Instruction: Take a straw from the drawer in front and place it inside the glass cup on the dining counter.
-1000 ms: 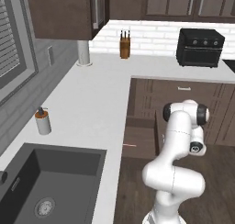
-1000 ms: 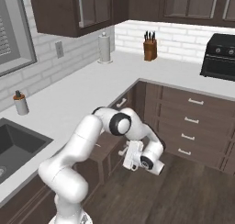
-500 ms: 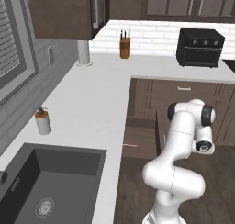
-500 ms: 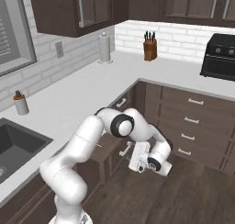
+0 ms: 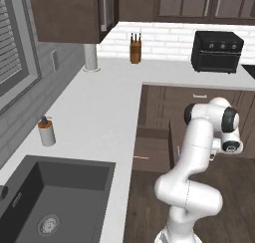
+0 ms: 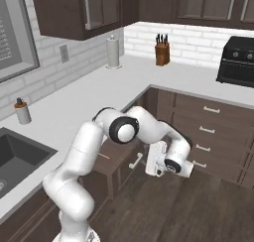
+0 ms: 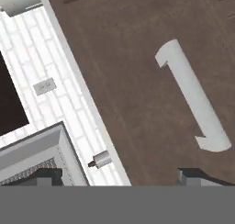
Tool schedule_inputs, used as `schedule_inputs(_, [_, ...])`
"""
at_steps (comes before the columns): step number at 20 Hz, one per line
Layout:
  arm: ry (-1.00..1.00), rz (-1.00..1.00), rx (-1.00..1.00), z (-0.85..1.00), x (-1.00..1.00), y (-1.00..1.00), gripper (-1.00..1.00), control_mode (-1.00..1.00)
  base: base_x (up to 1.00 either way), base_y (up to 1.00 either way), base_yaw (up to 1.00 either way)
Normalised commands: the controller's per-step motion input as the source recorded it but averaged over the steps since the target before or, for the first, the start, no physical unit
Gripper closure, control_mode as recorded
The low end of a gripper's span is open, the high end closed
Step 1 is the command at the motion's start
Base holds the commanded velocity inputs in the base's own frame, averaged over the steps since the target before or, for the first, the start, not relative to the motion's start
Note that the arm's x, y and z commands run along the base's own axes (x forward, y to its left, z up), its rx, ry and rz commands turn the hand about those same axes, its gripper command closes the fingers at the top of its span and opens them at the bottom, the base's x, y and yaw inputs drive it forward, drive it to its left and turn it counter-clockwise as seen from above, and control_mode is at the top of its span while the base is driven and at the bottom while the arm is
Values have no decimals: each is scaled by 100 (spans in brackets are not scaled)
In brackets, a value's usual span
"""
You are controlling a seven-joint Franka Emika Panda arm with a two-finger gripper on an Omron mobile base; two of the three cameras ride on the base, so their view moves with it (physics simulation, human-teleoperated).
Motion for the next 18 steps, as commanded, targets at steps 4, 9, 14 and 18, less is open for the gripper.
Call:
schedule_inputs(4, [0, 0, -21, 99, -4, 21, -100, -100, 0, 0, 0])
schedule_inputs(9, [2, 3, -28, 91, 0, 47, -100, -100, 0, 0, 0])
schedule_inputs(14, [7, 11, -36, 70, 0, 66, -100, -100, 0, 0, 0])
schedule_inputs(18, [12, 9, -30, 55, 0, 64, -100, -100, 0, 0, 0])
